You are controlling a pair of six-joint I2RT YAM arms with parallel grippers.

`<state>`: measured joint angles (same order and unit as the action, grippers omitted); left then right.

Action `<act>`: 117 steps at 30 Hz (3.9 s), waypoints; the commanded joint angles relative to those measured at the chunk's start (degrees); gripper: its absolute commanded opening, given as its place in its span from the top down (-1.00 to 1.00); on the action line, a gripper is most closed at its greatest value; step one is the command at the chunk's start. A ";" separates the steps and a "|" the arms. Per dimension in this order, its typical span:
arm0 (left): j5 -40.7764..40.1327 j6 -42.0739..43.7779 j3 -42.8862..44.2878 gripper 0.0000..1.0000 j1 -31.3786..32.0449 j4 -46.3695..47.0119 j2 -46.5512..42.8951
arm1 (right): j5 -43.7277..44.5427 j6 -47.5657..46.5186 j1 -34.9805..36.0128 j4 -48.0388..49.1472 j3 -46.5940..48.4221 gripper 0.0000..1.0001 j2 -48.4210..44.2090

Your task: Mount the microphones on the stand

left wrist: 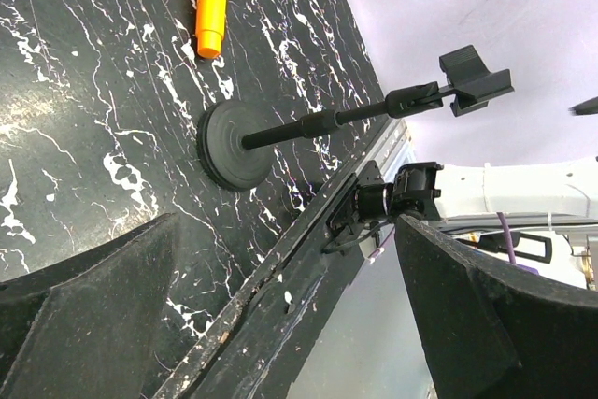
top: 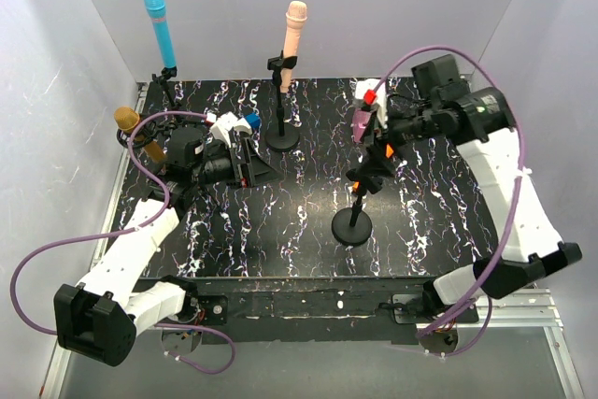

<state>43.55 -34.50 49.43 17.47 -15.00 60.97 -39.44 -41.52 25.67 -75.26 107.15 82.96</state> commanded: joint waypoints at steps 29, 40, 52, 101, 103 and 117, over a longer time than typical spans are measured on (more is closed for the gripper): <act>-3.12 -1.98 1.20 -0.96 0.54 0.59 -1.47 | 41.00 72.02 -16.19 47.67 -30.61 -0.61 15.29; -2.77 -1.10 0.67 -0.96 0.54 0.68 0.03 | 45.15 71.57 -13.89 45.03 -25.94 -0.32 26.82; -2.07 -1.45 0.93 -0.96 0.54 1.21 -0.32 | 44.01 72.28 -13.81 46.08 -29.02 -0.15 29.72; -4.08 -13.66 32.21 -0.96 24.35 30.99 25.94 | -4.93 69.02 -23.56 55.66 -18.39 0.97 -16.78; -5.57 -13.40 33.80 -0.96 26.81 32.49 28.14 | -6.78 71.21 -23.56 57.15 -18.38 0.97 -16.78; -16.65 -11.64 34.86 -0.77 34.38 38.12 33.33 | -11.97 76.06 -23.56 61.99 -20.84 0.97 -17.74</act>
<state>30.70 -46.26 81.95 51.20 20.36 94.21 -49.04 33.06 2.00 -17.91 86.74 66.35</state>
